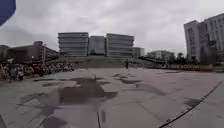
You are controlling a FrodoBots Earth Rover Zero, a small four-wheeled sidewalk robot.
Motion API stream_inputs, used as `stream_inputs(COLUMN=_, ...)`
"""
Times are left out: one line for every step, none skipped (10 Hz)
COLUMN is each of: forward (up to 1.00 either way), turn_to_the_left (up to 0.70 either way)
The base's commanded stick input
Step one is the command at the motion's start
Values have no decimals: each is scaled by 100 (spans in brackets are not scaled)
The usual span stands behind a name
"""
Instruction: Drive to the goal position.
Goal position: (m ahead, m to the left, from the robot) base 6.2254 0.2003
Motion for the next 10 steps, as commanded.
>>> stream_inputs(forward=70, turn_to_the_left=0)
stream_inputs(forward=70, turn_to_the_left=0)
stream_inputs(forward=70, turn_to_the_left=0)
stream_inputs(forward=70, turn_to_the_left=0)
stream_inputs(forward=70, turn_to_the_left=0)
stream_inputs(forward=70, turn_to_the_left=0)
stream_inputs(forward=70, turn_to_the_left=-6)
stream_inputs(forward=70, turn_to_the_left=-15)
stream_inputs(forward=70, turn_to_the_left=-24)
stream_inputs(forward=70, turn_to_the_left=-35)
